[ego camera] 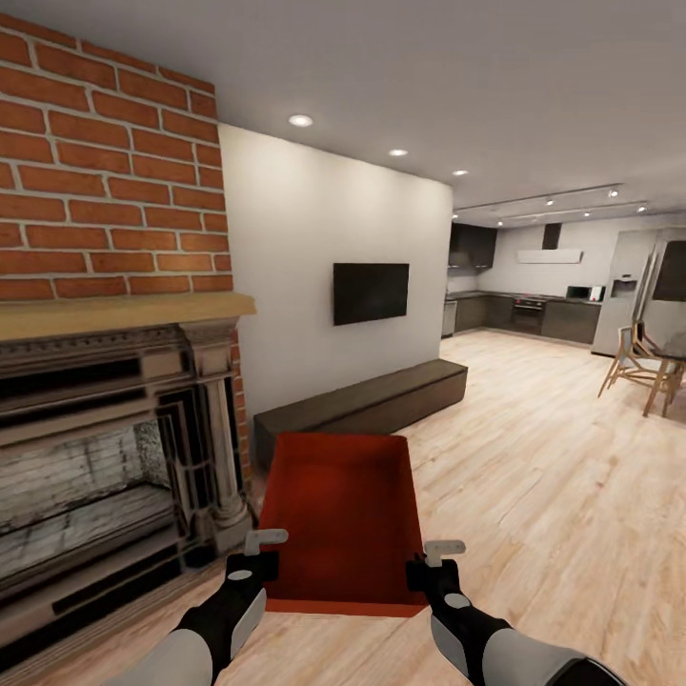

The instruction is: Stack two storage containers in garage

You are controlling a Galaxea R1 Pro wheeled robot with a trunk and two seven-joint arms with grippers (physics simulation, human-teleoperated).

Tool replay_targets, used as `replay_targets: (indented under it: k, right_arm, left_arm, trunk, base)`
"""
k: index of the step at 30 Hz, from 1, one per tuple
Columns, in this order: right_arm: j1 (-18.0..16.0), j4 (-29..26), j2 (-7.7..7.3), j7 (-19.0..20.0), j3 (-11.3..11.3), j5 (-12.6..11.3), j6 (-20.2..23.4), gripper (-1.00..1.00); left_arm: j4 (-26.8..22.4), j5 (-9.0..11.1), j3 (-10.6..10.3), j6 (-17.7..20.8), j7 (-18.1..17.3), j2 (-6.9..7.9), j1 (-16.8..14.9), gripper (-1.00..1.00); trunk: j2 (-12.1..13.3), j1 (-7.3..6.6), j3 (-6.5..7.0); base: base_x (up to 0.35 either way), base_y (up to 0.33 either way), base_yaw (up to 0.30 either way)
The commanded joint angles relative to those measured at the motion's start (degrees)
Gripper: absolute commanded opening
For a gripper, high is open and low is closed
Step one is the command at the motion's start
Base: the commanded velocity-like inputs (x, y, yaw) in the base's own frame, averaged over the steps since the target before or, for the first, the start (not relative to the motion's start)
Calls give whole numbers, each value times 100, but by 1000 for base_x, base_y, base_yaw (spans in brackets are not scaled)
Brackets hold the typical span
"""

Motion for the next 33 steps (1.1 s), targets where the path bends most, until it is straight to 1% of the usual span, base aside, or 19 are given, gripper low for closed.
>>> replay_targets:
  k: [1,22,33]
  right_arm:
    - [-1,2,1,16,-47,2,7,-100]
    - [-1,3,12,9,-44,-5,13,-100]
    - [-1,3,18,-36,-51,-7,18,-100]
  left_arm:
    - [-179,-87,150,25,47,16,-6,-100]
    - [-172,-97,150,23,44,37,-6,-100]
    - [-171,-91,157,23,42,64,-6,-100]
  trunk:
    - [-7,5,-10]
    - [-7,5,-10]
    - [-7,5,-10]
  base:
    - [321,0,-286]
    - [321,0,-283]
    - [321,0,-27]
